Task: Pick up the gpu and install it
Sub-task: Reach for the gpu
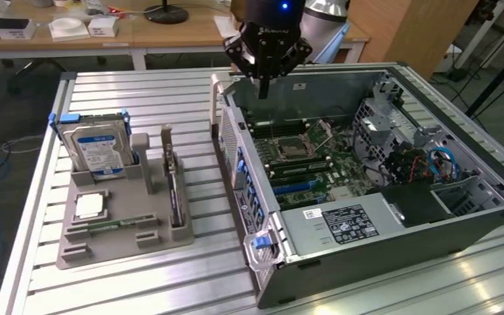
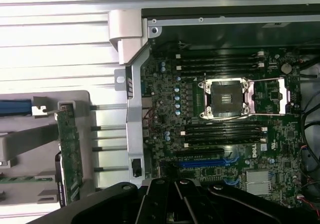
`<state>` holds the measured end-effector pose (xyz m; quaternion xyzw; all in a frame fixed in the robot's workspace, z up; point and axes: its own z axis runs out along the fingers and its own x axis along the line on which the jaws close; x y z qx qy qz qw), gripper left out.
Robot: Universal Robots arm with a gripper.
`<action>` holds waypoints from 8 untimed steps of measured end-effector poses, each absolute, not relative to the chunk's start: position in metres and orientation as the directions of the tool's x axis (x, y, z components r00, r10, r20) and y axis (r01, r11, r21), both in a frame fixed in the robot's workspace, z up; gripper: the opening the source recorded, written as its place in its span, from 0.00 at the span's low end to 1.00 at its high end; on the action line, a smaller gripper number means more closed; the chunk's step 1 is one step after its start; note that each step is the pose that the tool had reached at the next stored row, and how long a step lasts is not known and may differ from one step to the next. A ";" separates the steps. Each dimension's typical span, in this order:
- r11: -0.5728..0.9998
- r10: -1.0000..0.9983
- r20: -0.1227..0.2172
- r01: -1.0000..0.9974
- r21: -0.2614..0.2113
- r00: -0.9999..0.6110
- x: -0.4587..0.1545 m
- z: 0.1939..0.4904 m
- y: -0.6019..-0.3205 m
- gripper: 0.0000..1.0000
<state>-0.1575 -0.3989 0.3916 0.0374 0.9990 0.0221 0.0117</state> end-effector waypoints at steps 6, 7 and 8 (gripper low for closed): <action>0.996 0.075 -0.021 0.074 0.045 -0.997 -0.161 0.391 -0.399 0.11; 0.996 0.075 -0.021 0.074 0.045 -0.997 -0.161 0.391 -0.399 0.11; 0.996 0.075 -0.021 0.074 0.045 -0.997 -0.162 0.391 -0.399 0.11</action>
